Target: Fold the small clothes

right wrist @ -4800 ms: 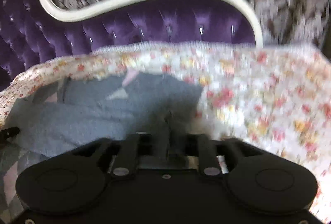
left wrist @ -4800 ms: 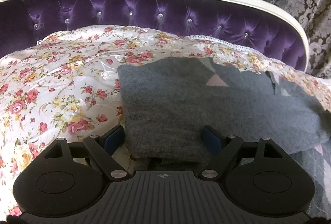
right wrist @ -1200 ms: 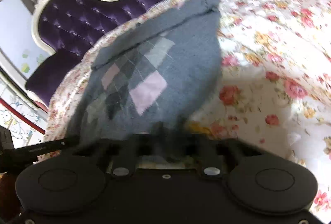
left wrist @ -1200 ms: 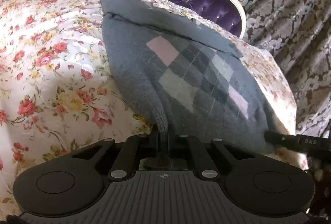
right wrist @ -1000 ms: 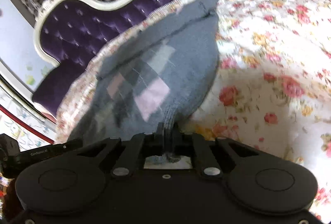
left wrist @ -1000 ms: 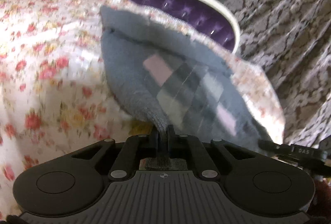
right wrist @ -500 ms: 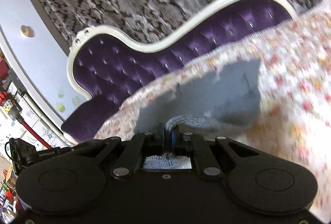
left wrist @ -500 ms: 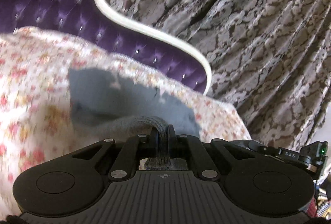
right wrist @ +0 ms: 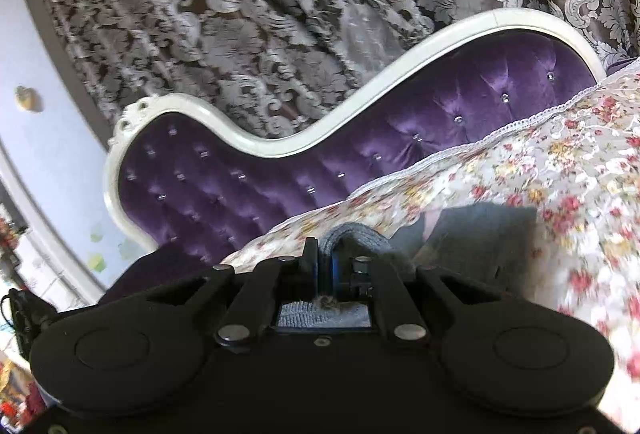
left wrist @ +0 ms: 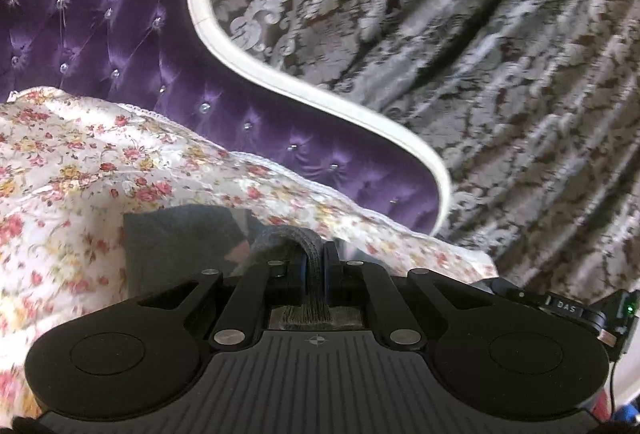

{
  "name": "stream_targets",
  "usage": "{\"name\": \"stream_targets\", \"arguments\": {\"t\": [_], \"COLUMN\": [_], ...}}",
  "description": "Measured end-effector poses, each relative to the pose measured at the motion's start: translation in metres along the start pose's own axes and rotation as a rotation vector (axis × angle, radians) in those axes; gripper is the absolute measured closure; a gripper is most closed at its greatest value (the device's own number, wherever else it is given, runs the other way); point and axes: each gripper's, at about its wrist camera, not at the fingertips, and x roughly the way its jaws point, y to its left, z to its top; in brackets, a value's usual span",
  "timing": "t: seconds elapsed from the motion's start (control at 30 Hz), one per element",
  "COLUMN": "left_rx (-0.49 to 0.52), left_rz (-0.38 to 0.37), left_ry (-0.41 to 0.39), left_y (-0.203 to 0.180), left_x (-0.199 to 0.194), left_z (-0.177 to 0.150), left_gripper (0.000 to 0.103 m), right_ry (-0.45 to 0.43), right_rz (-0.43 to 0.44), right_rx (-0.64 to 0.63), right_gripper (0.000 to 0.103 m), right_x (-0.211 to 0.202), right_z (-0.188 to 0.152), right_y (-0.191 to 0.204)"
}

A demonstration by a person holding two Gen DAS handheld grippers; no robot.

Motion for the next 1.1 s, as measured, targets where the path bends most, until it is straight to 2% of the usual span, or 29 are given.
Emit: {"name": "stream_targets", "arguments": {"t": [0.3,0.47,0.53,0.57,0.6,0.63,0.7,0.77,0.8,0.83,0.97,1.1], "left_rx": [-0.046,-0.072,-0.080,-0.083,-0.082,-0.078,-0.066,-0.051,-0.041,-0.024,0.059,0.193], "left_rz": [0.106,0.163,0.178,0.191,0.206,0.223,0.233,0.253,0.258,0.260,0.247,0.220], "left_ry": [0.065,0.106,0.120,0.123,0.127,0.128,0.112,0.082,0.073,0.065,0.046,0.077], "left_y": [0.053,0.074,0.081,0.084,0.087,0.090,0.093,0.093,0.092,0.090,0.077,0.054], "left_x": [0.100,0.136,0.146,0.149,0.152,0.153,0.153,0.147,0.144,0.138,0.117,0.105], "left_z": [0.013,0.008,0.005,0.004,0.004,0.005,0.008,0.015,0.018,0.020,0.021,0.007], "left_gripper": [0.096,0.095,0.092,0.091,0.081,0.076,0.074,0.066,0.063,0.062,0.055,0.045], "right_ry": [0.030,0.092,0.113,0.126,0.132,0.136,0.136,0.125,0.115,0.102,0.065,0.071], "right_rz": [-0.114,-0.179,-0.202,-0.213,-0.222,-0.233,-0.253,-0.266,-0.267,-0.269,-0.266,-0.253], "right_rx": [0.019,0.038,0.039,0.040,0.044,0.051,0.055,0.062,0.067,0.070,0.041,-0.067], "right_gripper": [0.090,0.090,0.089,0.089,0.086,0.083,0.082,0.069,0.051,0.042,0.042,0.042], "right_x": [0.099,0.142,0.155,0.161,0.165,0.168,0.173,0.173,0.172,0.170,0.154,0.139], "right_z": [0.010,0.006,0.003,0.001,0.000,-0.002,-0.002,-0.001,0.001,0.002,0.006,0.004], "right_y": [-0.049,-0.071,-0.077,-0.081,-0.083,-0.086,-0.090,-0.093,-0.096,-0.096,-0.090,-0.067]}}
